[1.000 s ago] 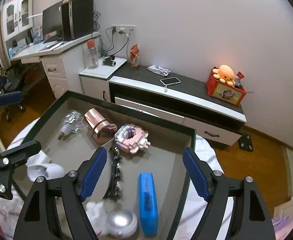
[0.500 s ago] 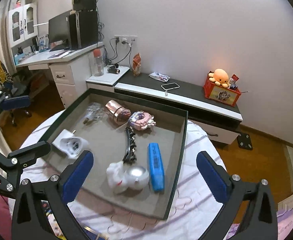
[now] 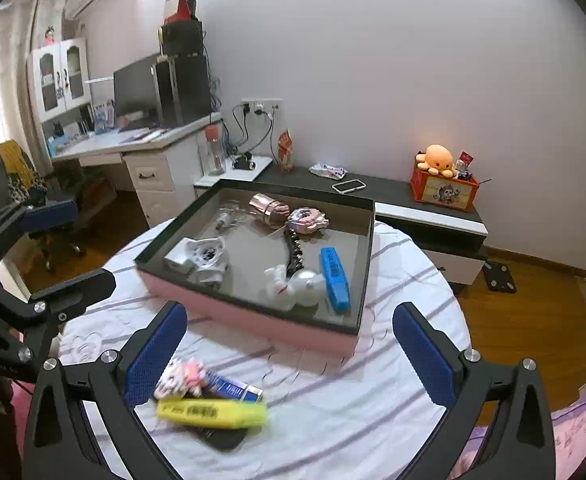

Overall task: Organize rigid objects
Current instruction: 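Release both items in the box and withdraw both tools toward the remote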

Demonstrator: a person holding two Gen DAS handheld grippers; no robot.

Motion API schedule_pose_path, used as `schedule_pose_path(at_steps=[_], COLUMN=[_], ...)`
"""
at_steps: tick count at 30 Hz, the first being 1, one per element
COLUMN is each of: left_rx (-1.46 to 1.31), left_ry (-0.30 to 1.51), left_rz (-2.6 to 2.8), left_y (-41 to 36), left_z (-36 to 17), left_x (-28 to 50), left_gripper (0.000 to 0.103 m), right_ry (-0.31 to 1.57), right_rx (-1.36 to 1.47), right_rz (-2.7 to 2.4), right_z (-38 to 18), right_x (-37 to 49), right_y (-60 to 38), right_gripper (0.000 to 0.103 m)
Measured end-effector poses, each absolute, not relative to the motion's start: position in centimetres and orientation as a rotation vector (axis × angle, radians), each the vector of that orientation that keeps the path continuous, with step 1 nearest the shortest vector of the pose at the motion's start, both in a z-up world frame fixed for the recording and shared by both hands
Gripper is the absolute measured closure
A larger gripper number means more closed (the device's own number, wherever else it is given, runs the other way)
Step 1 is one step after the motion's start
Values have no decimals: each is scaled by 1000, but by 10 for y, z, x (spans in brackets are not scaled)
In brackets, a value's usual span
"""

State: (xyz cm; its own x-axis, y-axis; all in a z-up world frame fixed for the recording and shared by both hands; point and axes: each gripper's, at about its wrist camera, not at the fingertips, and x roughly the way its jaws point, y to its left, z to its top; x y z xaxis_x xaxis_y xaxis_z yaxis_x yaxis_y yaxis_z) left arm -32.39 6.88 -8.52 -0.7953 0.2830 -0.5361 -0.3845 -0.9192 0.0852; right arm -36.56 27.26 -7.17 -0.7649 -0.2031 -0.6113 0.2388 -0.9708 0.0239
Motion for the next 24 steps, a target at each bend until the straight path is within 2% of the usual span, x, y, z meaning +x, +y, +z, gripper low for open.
schedule_pose_path(at_steps=[17, 24], left_rx=[-982, -1022], left_ry=[166, 156], left_rz=[2697, 2683], left_y=[25, 20], left_z=[-149, -163], left_x=[-273, -271], left_gripper=[0, 0], right_ry=[-72, -59], right_rx=[1072, 1159], right_rz=[-2778, -2748], right_z=[-122, -154], right_x=[-307, -310], right_y=[276, 248], right_gripper=[0, 0])
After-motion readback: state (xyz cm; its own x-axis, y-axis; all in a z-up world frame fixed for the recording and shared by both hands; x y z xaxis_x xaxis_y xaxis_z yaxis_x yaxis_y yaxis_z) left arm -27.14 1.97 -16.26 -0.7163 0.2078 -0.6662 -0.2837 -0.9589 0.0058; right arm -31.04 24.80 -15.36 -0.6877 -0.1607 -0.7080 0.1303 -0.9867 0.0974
